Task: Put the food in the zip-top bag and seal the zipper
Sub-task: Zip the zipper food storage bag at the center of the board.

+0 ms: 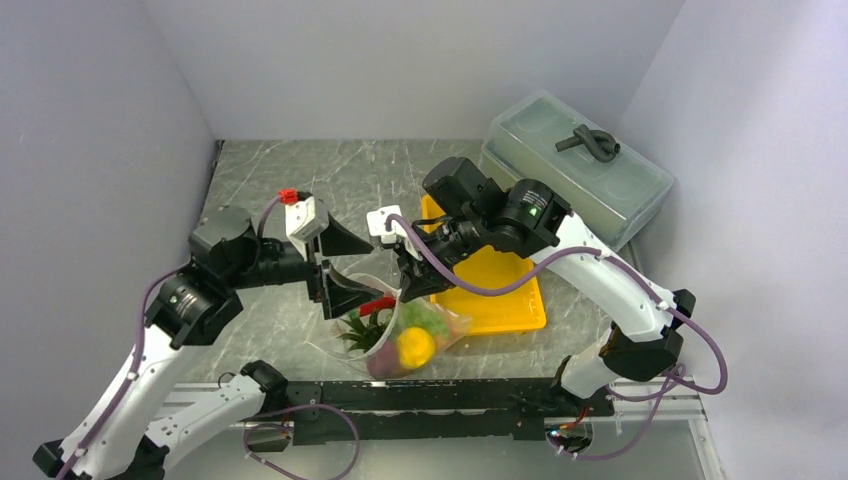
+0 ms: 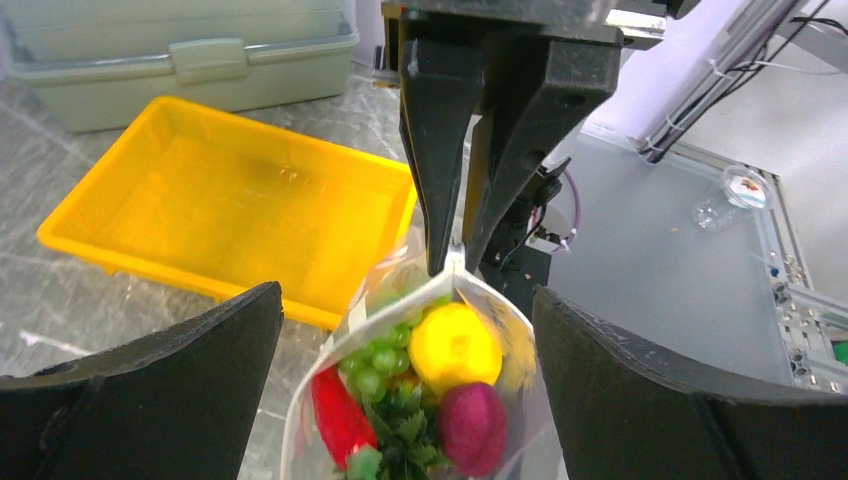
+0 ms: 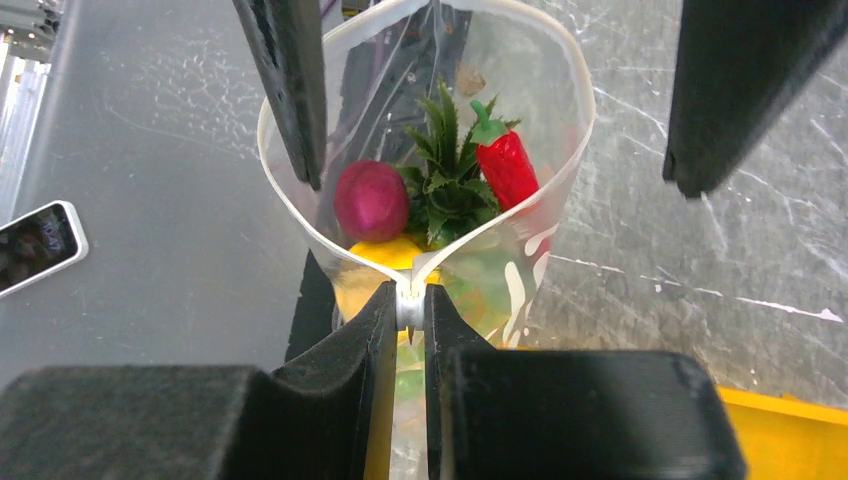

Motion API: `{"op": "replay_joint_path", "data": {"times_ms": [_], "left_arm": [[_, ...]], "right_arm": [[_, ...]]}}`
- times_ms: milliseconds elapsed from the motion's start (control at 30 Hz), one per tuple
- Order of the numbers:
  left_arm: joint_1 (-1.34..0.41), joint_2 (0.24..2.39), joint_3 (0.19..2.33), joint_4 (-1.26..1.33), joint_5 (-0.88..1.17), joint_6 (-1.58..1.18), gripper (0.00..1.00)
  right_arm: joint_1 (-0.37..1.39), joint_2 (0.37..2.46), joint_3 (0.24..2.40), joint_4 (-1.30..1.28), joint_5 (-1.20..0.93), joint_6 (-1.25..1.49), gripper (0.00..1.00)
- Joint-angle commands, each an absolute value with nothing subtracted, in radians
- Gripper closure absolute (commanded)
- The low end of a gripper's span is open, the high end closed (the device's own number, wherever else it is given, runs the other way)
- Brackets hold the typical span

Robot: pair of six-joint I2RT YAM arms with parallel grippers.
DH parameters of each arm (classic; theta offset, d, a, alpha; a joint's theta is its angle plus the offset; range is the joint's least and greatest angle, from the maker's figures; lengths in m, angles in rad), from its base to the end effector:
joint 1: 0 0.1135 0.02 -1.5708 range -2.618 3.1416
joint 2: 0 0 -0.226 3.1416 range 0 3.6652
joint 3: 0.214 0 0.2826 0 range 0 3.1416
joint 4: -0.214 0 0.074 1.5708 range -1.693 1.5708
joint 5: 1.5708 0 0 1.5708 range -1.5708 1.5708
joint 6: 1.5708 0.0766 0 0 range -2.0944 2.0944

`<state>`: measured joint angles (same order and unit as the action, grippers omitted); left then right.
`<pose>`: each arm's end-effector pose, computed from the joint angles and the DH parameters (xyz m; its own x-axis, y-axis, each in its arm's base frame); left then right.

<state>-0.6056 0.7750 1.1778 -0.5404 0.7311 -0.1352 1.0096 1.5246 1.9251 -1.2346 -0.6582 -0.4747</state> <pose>0.1508 -0.1666 0.4171 -0.2421 0.0456 -0.9692 0.9435 0.2439 -0.2243 0.1364 0.3051 0.4025 0.0555 -0.5912 -0.8046 -0.9704 -0.2216 0.0959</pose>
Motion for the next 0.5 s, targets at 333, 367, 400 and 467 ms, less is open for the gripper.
{"op": "replay_joint_path", "data": {"times_ms": [333, 367, 400, 467], "left_arm": [[-0.609, 0.851, 1.135, -0.362, 0.944, -0.155, 0.03], [-0.609, 0.851, 1.127, -0.357, 0.953, -0.16, 0.03], [-0.609, 0.851, 1.12, -0.348, 0.964, -0.166, 0.03], [-0.609, 0.845, 1.105, -0.331, 0.975, -0.175, 0.03]], "right_arm": [[1.009, 1.519, 1.971, -1.169, -0.688, -0.388, 1.0], [1.009, 1.522, 1.974, -1.167, -0.684, -0.382, 1.0], [1.009, 1.527, 1.98, -1.166, -0.68, -0.379, 1.0], [1.009, 1.538, 1.999, -1.172, -0.676, -0.364, 1.0]]}}
